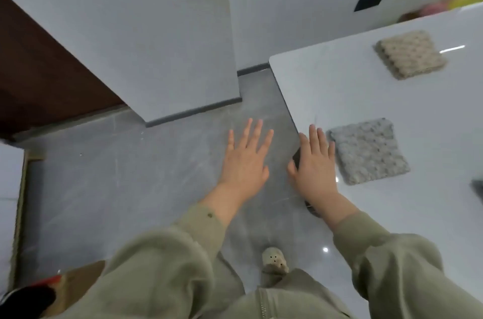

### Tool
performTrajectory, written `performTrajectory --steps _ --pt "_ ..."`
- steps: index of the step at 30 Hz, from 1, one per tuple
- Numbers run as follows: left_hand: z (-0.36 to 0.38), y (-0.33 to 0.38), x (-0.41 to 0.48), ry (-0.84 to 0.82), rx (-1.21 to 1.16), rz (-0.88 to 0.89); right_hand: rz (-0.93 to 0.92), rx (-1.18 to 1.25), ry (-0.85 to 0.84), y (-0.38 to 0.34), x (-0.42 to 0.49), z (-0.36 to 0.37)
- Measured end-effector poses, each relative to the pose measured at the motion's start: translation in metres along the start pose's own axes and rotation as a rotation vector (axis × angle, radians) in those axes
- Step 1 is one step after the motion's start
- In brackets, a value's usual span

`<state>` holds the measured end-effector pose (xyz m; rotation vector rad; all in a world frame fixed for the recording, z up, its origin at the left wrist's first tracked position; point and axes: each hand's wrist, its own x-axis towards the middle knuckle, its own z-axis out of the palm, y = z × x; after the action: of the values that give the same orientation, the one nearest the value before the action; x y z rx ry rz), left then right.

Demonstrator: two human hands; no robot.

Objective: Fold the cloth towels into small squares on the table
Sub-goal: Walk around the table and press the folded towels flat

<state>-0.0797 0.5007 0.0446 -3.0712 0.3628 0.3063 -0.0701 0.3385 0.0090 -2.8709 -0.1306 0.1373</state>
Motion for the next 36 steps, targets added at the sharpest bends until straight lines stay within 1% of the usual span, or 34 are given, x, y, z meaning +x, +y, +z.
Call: performTrajectory --steps 4,7,9,12,14,16,18,20,22,24,26,28,31,36 --pt "-0.012 -0.032 0.052 -0.019 0.103 0.314 0.27 0.012 0.074 -0.01 0.013 0.009" --pt "-0.017 -0.046 0.082 -0.041 0.102 0.5 0.489 0.047 0.151 -0.017 0.007 0.009" --pt "-0.018 -0.046 0.099 -0.05 0.086 0.601 0.621 0.065 0.175 -0.02 -0.001 0.008" --pt "-0.019 -0.025 0.119 -0.093 0.059 0.739 0.773 0.085 0.203 -0.016 -0.017 0.008" --pt "-0.016 -0.006 0.129 -0.132 -0.02 0.838 0.872 0.126 0.264 -0.008 -0.028 0.006" --pt "-0.01 0.015 0.142 -0.224 -0.23 0.894 0.967 0.183 0.311 0.002 -0.034 0.008" --pt "0.0 0.033 0.158 -0.296 -0.447 0.875 1.015 0.241 0.366 0.013 -0.036 0.012" --pt "0.008 0.048 0.175 -0.337 -0.606 0.812 1.048 0.381 0.439 0.025 -0.032 0.016" --pt "0.012 0.063 0.192 -0.415 -0.713 0.732 1.073 0.56 0.552 0.037 -0.027 0.019" --pt "0.012 0.078 0.208 -0.495 -0.797 0.67 1.105 0.697 0.704 0.049 -0.018 0.019" --pt "0.01 0.094 0.221 -0.547 -0.881 0.63 1.197 0.812 0.85 0.062 -0.006 0.017" --pt "0.008 0.111 0.228 -0.6 -0.963 0.59 1.304 0.905 0.942 0.073 0.007 0.014" --pt "0.006 0.133 0.229 -0.669 -1.055 0.562 1.346 0.959 1.011 0.087 0.021 0.014" --pt "0.011 0.141 0.233 -0.689 -1.068 0.637 1.328 0.939 0.995 0.096 0.035 0.012"
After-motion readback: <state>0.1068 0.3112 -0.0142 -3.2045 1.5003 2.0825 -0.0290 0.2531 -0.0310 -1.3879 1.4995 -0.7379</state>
